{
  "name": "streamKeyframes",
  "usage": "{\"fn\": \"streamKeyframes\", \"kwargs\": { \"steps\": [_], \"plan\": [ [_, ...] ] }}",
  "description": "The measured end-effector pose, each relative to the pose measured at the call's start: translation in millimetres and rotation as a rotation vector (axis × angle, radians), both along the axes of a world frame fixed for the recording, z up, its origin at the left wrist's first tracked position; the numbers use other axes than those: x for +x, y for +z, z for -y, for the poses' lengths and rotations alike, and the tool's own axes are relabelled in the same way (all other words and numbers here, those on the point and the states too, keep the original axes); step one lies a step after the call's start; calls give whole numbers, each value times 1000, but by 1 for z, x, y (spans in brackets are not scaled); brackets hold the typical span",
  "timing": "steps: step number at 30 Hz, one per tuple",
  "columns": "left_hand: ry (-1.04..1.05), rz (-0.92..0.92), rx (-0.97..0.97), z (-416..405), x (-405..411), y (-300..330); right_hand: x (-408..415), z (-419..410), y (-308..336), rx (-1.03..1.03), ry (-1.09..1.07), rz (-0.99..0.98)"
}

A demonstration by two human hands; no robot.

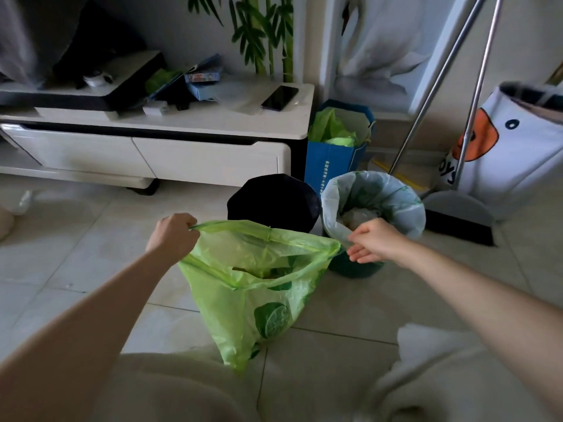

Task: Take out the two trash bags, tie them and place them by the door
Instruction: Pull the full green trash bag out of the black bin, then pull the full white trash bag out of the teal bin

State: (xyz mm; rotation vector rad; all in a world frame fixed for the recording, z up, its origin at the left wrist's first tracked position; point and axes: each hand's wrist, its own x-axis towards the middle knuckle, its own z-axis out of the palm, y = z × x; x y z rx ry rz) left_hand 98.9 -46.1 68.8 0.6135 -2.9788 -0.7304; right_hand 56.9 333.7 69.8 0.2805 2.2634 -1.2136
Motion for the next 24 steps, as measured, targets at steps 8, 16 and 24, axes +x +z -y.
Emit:
{"fn": "streamKeyframes", "kwargs": {
  "steps": [8,16,24],
  "plan": [
    [-150,-59,137,-83,-38,-9,-18,-56,-16,41,-75,21],
    [-167,125,482,-184,-101,-41,-46,-127,-60,99,-329,72],
    [268,441,999,-246,-139,-78,-54,-151,-87,-193,-451,389]
  ]
}}
